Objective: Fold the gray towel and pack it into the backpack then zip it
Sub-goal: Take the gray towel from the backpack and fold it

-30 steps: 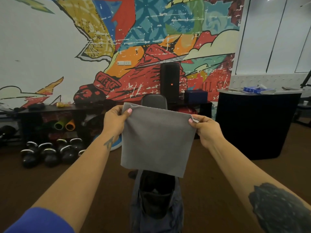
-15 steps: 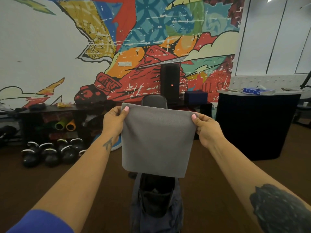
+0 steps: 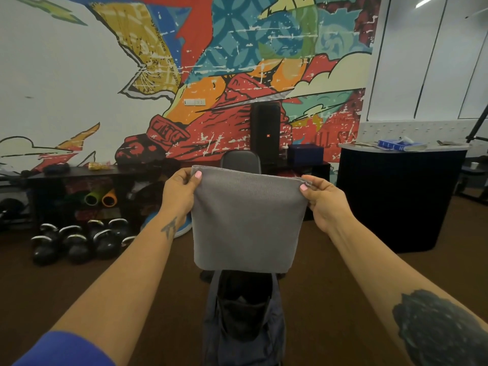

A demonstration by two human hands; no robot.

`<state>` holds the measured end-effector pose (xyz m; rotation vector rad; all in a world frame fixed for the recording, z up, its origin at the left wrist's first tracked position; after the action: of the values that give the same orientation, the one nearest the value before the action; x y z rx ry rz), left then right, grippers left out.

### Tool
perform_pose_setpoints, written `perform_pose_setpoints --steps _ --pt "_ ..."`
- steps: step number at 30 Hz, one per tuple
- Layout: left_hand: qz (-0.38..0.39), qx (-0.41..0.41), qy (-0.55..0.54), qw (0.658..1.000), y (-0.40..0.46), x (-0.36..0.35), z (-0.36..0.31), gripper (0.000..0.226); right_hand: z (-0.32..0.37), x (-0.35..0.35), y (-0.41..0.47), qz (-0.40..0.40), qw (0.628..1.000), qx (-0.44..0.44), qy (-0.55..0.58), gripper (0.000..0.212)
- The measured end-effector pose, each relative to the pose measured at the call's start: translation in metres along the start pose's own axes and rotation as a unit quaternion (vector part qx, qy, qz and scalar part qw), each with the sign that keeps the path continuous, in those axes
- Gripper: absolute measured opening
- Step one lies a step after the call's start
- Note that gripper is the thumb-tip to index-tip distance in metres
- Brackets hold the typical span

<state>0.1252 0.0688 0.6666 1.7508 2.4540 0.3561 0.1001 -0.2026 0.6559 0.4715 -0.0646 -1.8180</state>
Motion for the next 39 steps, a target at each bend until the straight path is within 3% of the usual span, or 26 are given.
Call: perform_pose_setpoints --steps 9,15,19,24,29,33,39 --pt "0.009 0.004 -0.014 1.0 0.0 0.003 0.0 0.019 0.004 0.0 0.0 -0.022 1.0 0.001 -0.012 0.011" --pt "0.018 0.028 0.105 0.994 0.008 0.004 0.007 0.024 0.001 -0.004 0.004 -0.087 0.985 0.028 -0.144 0.006" --pt "0.054 0.057 0.145 0.986 0.006 -0.003 0.007 0.02 -0.003 -0.006 0.004 -0.136 0.964 0.043 -0.222 0.007" --pt "0.147 0.025 0.095 0.984 -0.011 -0.021 -0.007 0.019 -0.005 -0.012 0.002 -0.157 0.942 0.087 -0.284 0.006" --pt "0.192 -0.055 0.075 0.977 -0.028 -0.039 -0.025 0.013 -0.003 -0.025 -0.001 -0.11 0.948 0.108 -0.279 0.007" --pt "0.233 -0.079 0.04 0.968 -0.039 -0.055 -0.03 0.027 -0.003 -0.035 -0.005 -0.065 0.961 0.107 -0.247 0.008" --pt "0.274 -0.112 0.123 0.947 -0.047 -0.062 -0.032 0.011 0.002 -0.04 -0.013 0.011 0.98 0.08 -0.183 0.01"
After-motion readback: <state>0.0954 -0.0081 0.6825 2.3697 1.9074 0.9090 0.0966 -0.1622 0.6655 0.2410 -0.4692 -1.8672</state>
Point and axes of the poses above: each hand's wrist, its own y-axis towards the middle knuckle, its own x-axis out of the back of the hand, z = x × y, the point moved 1 cm from there along y, towards the middle knuckle, and after that the axes turned 7 degrees about x, right-handed, at the moved point
